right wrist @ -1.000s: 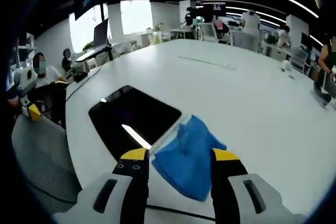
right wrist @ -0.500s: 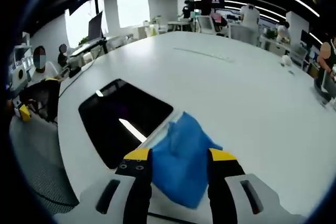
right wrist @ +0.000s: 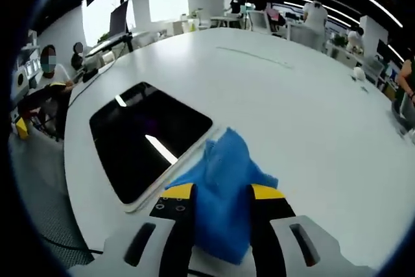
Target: Wipe the mirror surface with the cleaning cloth until all visible marks leave the cleaned area.
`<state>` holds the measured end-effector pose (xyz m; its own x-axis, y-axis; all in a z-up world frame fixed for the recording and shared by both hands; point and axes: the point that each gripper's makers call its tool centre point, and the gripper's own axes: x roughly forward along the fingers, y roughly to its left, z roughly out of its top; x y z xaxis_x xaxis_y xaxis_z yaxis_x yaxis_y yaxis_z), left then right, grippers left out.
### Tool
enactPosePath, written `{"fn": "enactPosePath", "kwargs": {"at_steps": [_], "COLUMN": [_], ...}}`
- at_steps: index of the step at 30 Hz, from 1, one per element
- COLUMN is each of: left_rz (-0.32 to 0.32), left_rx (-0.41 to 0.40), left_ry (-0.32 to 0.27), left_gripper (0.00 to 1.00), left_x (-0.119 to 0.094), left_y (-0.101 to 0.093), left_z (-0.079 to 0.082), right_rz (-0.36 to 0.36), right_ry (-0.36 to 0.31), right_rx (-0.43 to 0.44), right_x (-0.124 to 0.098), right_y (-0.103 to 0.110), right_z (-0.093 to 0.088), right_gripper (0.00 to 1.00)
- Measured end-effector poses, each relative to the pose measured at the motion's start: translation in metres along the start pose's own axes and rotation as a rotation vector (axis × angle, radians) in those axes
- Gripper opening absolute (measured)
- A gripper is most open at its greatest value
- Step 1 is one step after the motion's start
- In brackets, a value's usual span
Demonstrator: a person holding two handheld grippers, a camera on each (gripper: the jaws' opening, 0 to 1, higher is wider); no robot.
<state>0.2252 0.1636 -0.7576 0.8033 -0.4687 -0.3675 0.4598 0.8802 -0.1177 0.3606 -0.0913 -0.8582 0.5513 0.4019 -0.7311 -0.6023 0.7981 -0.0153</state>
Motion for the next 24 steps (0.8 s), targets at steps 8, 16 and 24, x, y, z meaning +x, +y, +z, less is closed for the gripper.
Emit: {"fn": "enactPosePath", "kwargs": {"at_steps": [8, 16, 24], "left_rz": [-0.006, -0.008, -0.013], "left_rx": [0.0, 0.009, 0.011], "left_ry": [0.002, 0.005, 0.005], "left_gripper": [0.99, 0.98, 0.98], "left_x": [0.001, 0.001, 0.001], "left_y": [0.0, 0.0, 0.0], "left_z": [-0.001, -0.001, -0.001], "right_rz": [0.014, 0.027, 0.009], "right_ry": [0.003, -0.011, -0.038], "right_rx": [-0.034, -0.04, 0.044], "right_x": [0.001, 0.002, 0.003], "right_y": [0.005, 0.012, 0.011], "right_z": [0.001, 0.003, 0.004], "right_gripper": [0.22, 0.08, 0.03]}}
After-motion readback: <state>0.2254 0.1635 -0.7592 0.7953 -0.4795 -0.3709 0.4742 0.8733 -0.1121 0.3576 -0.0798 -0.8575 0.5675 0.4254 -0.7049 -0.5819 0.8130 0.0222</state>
